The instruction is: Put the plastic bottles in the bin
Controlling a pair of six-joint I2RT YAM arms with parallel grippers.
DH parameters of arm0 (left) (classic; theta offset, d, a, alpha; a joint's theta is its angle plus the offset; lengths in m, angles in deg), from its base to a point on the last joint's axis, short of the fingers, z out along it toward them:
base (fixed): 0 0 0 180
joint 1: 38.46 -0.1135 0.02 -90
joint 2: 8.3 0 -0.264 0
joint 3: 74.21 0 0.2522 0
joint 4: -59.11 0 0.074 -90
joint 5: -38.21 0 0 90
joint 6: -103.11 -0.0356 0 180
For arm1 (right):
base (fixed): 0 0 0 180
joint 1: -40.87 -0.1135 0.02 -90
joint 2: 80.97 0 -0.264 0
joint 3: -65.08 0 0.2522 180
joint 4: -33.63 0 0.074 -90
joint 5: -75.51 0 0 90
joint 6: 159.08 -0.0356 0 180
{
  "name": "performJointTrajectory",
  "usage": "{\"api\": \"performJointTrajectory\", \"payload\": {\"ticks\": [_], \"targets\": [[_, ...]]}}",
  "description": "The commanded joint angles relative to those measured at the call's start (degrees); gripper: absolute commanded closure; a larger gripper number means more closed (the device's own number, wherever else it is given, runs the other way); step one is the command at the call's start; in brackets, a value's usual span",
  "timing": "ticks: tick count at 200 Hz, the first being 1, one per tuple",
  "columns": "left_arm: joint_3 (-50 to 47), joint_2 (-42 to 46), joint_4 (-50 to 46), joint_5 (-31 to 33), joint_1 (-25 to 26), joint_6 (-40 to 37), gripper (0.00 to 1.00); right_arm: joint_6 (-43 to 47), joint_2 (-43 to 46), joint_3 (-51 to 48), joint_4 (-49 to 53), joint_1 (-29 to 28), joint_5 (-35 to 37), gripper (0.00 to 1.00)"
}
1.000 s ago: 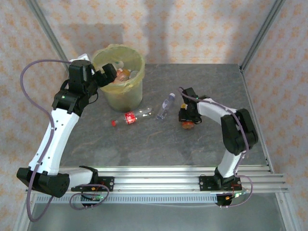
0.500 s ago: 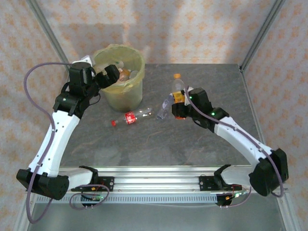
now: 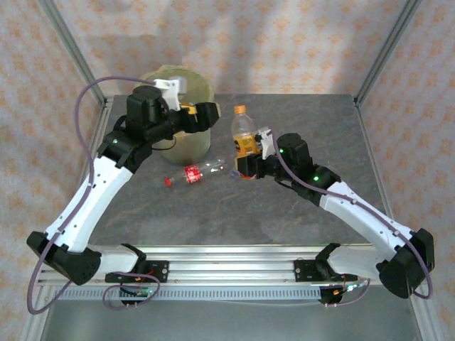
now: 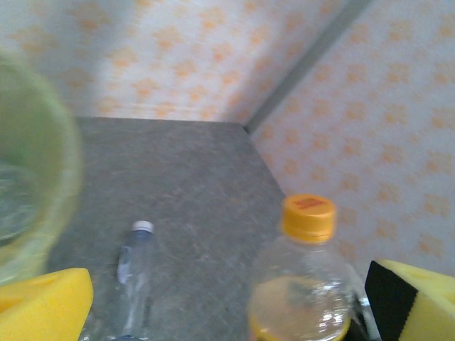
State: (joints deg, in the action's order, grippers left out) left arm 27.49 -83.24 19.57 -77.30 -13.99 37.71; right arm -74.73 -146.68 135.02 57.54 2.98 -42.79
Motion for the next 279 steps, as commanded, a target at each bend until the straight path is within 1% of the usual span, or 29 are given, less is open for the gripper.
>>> {"api": "performJointTrajectory", "payload": {"ticks": [1, 20, 25, 42, 57, 84, 87, 141, 169, 179, 197, 207, 212, 220, 227, 238, 267, 273, 279], "targets": [[3.63, -1.82, 1.37, -4.69, 2.42, -3.92, 0.00, 1.82, -0.68, 3.37, -3.64, -1.33, -2.09, 0.59], [4.90, -3.54, 1.43, -4.98, 3.75, -4.03, 0.00, 2.05, -1.32, 4.15, -3.60, -2.34, -2.21, 0.59], [5.10, -3.90, 1.45, -5.13, 3.94, -4.03, 0.02, 2.16, -1.47, 4.27, -3.62, -2.51, -2.20, 0.59], [5.81, -5.22, 1.17, -6.06, 4.27, -3.95, 0.11, 2.14, -1.78, 4.61, -3.73, -3.04, -2.24, 0.59], [6.15, -6.12, 1.23, -6.76, 4.44, -3.69, 0.16, 2.23, -1.81, 4.81, -3.86, -3.31, -2.43, 0.59], [6.62, -7.14, 1.77, -7.35, 4.86, -3.42, 0.30, 2.19, -1.79, 5.24, -4.13, -3.42, -3.12, 0.59], [6.67, -7.23, 1.86, -7.33, 4.82, -3.35, 0.32, 2.16, -2.87, 5.25, -4.16, -3.42, -3.12, 0.59], [6.63, -8.47, 4.77, -7.09, 4.97, -0.81, 0.47, 2.02, -3.89, 5.51, -4.40, -3.68, -4.02, 0.59], [6.64, -8.90, 5.21, -6.87, 4.90, -0.15, 0.59, 2.01, -3.77, 5.43, -4.26, -3.77, -3.88, 0.59], [6.67, -8.99, 5.13, -6.66, 4.93, -0.08, 0.66, 2.05, -3.87, 5.46, -4.22, -3.77, -3.87, 0.59], [6.80, -9.04, 5.20, -6.06, 4.94, -0.01, 0.72, 2.14, -3.94, 5.52, -4.10, -3.77, -4.00, 0.59], [6.97, -9.17, 5.11, -5.86, 4.93, 0.09, 0.72, 2.22, -4.07, 5.60, -3.97, -3.85, -4.05, 0.59], [7.10, -9.30, 5.13, -5.79, 4.89, 0.20, 0.71, 2.32, -4.07, 5.68, -3.91, -3.86, -4.18, 0.59], [7.24, -9.48, 5.00, -5.62, 4.96, 0.30, 0.64, 2.41, -4.08, 5.77, -3.76, -3.94, -4.23, 0.59], [7.37, -9.66, 5.04, -5.43, 4.90, 0.49, 0.55, 2.50, -4.07, 5.85, -3.62, -4.02, -4.23, 0.59], [7.59, -9.94, 4.85, -5.18, 4.94, 0.52, 0.51, 2.77, -4.07, 5.94, -3.42, -4.20, -4.06, 0.59], [8.62, -11.04, 4.36, -4.37, 4.90, 1.10, 0.50, 3.33, -4.04, 6.57, -2.46, -4.47, -4.05, 0.59], [8.81, -11.27, 4.35, -4.44, 4.94, 1.15, 0.52, 3.37, -4.07, 6.72, -2.35, -4.55, -4.09, 0.59], [9.11, -11.54, 4.26, -4.60, 4.91, 1.20, 0.56, 3.45, -4.07, 6.76, -2.13, -4.56, -3.90, 0.59]]}}
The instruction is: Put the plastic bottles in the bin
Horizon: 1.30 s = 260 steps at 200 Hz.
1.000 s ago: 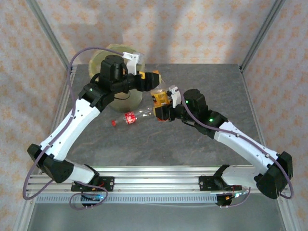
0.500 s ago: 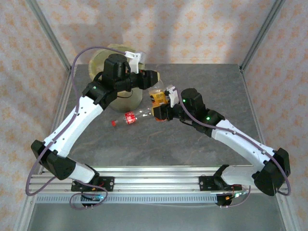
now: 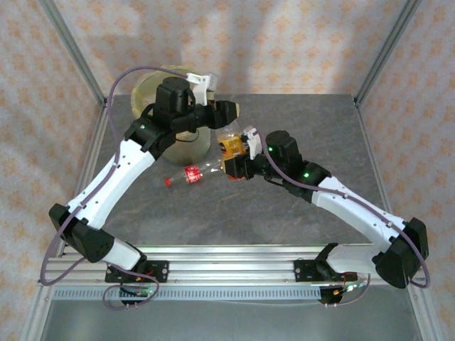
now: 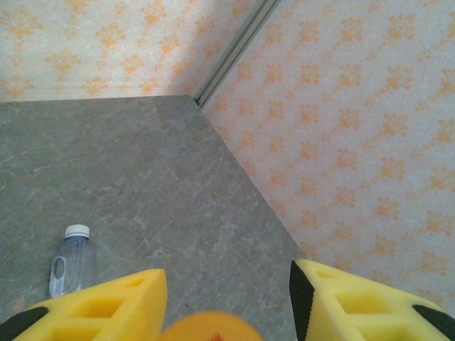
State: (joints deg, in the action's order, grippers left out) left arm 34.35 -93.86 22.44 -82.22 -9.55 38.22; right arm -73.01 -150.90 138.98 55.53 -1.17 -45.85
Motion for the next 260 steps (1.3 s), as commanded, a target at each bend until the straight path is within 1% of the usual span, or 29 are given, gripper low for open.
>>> {"api": "performJointTrajectory", "payload": {"ticks": [1, 19, 35, 46, 63, 80, 86, 88, 102, 112, 116, 129, 149, 168, 193, 214, 260], "targets": [[2.28, -0.96, 1.39, 0.30, 0.46, 0.72, 0.56, 1.77, 0.15, 2.84, -0.09, -0.41, -0.83, 0.59], [2.66, -1.40, 1.38, -0.06, 0.53, 1.03, 0.69, 1.97, 0.21, 2.80, 0.26, -0.41, -0.14, 0.59], [2.75, -1.37, 1.37, 0.10, 0.52, 1.00, 0.78, 2.05, 0.15, 2.72, 0.54, -0.41, 0.35, 0.59], [2.99, -1.17, 1.01, 0.50, 0.50, 0.73, 0.82, 2.21, 0.15, 2.66, 0.80, -0.41, 0.90, 0.54], [3.77, -0.88, -0.10, 1.84, 0.52, -0.26, 0.89, 2.17, 0.23, 2.77, 1.98, -0.41, 3.85, 0.41], [5.43, -0.50, -2.33, 4.44, 0.49, -2.14, 0.93, 2.18, 0.78, 2.97, 4.08, -0.41, 8.09, 0.22], [6.31, -0.41, -3.50, 5.69, 0.48, -3.10, 0.95, 2.17, 0.99, 3.03, 4.59, -0.41, 9.16, 0.02], [6.68, -0.40, -3.88, 6.08, 0.41, -3.36, 0.95, 2.17, 1.15, 2.94, 4.73, -0.41, 9.55, 0.00], [9.24, -0.31, -6.85, 9.86, 0.44, -5.54, 1.00, 2.34, 1.84, 2.88, 5.94, -0.41, 11.18, 0.01], [11.13, -0.39, -8.44, 12.38, 0.24, -7.13, 1.00, 2.43, 1.82, 2.82, 6.67, -0.41, 12.25, 0.01], [12.06, -0.42, -9.04, 13.28, 0.16, -7.77, 1.00, 2.53, 3.49, 2.80, 6.94, -0.41, 12.77, 0.01], [15.27, -0.81, -11.12, 16.28, -0.44, -9.75, 1.00, 2.38, 4.79, 2.57, 7.60, -0.41, 14.47, 0.01], [20.55, -1.69, -13.79, 19.42, -2.25, -12.26, 1.00, 2.14, 6.79, 1.81, 7.87, -0.41, 16.45, 0.01], [24.55, -2.36, -14.32, 21.60, -4.69, -14.14, 1.00, 1.40, 8.18, 0.83, 7.65, -0.41, 17.99, 0.01], [29.46, -4.00, -15.14, 28.31, -7.52, -16.88, 1.00, 0.52, 8.93, -0.36, 6.86, -0.41, 19.49, 0.01], [32.03, -5.56, -14.47, 33.58, -9.91, -19.55, 1.00, 0.35, 8.96, -0.55, 6.93, -0.41, 20.80, 0.01], [36.87, -10.52, -14.74, 40.96, -13.72, -27.51, 1.00, -0.17, 9.09, 0.51, 8.63, -0.41, 23.34, 0.01]]}}
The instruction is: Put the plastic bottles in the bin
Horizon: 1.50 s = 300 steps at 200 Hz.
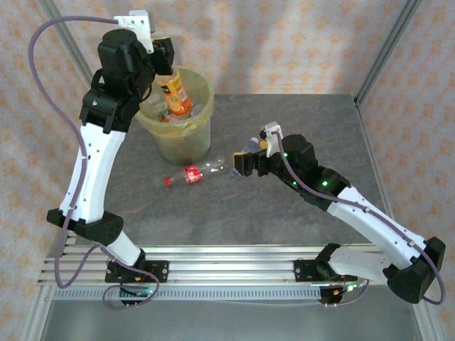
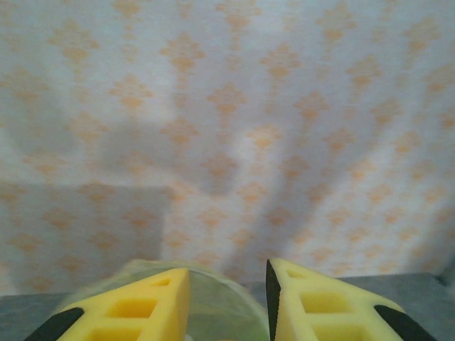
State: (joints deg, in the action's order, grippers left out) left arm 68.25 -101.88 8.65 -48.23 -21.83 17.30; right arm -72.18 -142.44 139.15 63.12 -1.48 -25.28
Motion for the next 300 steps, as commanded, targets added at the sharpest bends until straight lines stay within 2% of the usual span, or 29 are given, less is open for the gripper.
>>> {"api": "performJointTrajectory", "payload": {"ticks": [1, 31, 86, 118, 184, 205, 233, 242, 250, 273, 300], "targets": [[3.10, -2.62, -1.01, 7.16, -1.52, -6.71, 1.00, -1.02, 0.64, 0.33, 1.05, -0.10, 2.78, 0.01], [5.45, -6.74, -1.36, 10.21, -2.78, -12.61, 1.00, -1.25, 0.74, 0.42, 1.60, -0.10, 4.67, 0.01], [10.83, -15.13, -4.76, 10.33, -3.22, -21.28, 1.00, -1.59, 0.83, 0.51, 1.60, -0.10, 6.92, 0.01], [16.92, -21.69, -10.01, 11.23, -3.25, -23.82, 1.00, -1.85, 1.00, 0.16, 2.05, -0.10, 7.58, 0.01], [17.11, -26.49, -12.86, 11.95, -3.22, -25.72, 0.99, -2.23, 2.05, -0.46, 2.18, -0.10, 9.87, 0.01], [17.11, -27.48, -13.55, 11.58, -3.24, -25.72, 0.89, -2.34, 2.28, -0.63, 2.20, -0.10, 10.60, 0.01], [17.08, -28.35, -13.74, 10.13, -3.25, -25.28, 0.62, -2.38, 2.41, -0.64, 2.44, -0.10, 11.21, 0.01], [17.19, -28.54, -13.67, 9.62, -3.25, -24.98, 0.50, -2.48, 2.43, -0.64, 2.47, -0.10, 11.50, 0.01], [17.35, -28.72, -13.60, 9.26, -3.18, -24.69, 0.44, -2.53, 2.50, -0.64, 2.55, -0.10, 11.70, 0.01], [18.63, -29.28, -13.94, 8.02, -3.15, -23.75, 0.33, -2.62, 2.67, -0.89, 2.58, -0.10, 12.01, 0.01], [19.08, -29.29, -13.78, 6.54, -3.13, -22.46, 0.31, -2.61, 2.72, -0.92, 2.64, -0.10, 12.35, 0.01]]}}
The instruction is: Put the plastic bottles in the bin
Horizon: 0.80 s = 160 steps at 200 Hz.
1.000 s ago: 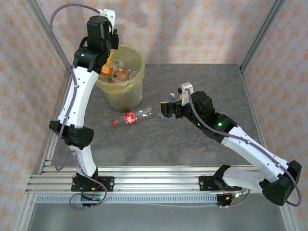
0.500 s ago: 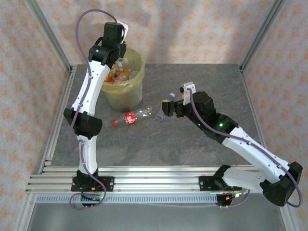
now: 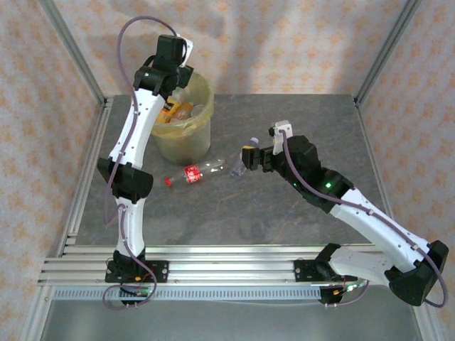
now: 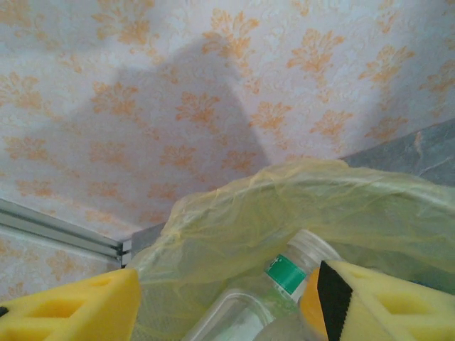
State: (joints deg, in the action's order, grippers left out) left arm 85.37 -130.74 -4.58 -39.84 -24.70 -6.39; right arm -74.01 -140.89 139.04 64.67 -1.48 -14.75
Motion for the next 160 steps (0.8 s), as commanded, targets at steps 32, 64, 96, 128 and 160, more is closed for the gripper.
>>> {"api": "performJointTrajectory", "payload": {"ticks": [32, 64, 96, 128, 160], "targets": [[2.01, -0.86, -0.38, -3.81, -0.27, 3.35, 0.31, -0.81, 1.30, -0.79, 1.22, -0.10, 2.64, 0.01], [1.94, -1.64, -0.76, -5.13, -0.31, 5.45, 0.34, -2.33, 1.28, -0.62, 2.33, -0.13, 7.63, 0.01], [1.92, -3.27, -1.78, -3.78, -0.23, 7.44, 0.62, -4.24, 1.22, -0.53, 4.13, -0.10, 13.09, 0.01], [1.50, -4.72, -2.19, -3.57, -0.24, 9.37, 0.70, -5.15, 1.06, -0.53, 5.28, -0.06, 14.53, 0.01], [1.18, -6.25, -1.63, -4.17, -0.24, 11.19, 0.72, -8.71, -0.16, -0.62, 6.41, -0.10, 19.76, 0.01]]}}
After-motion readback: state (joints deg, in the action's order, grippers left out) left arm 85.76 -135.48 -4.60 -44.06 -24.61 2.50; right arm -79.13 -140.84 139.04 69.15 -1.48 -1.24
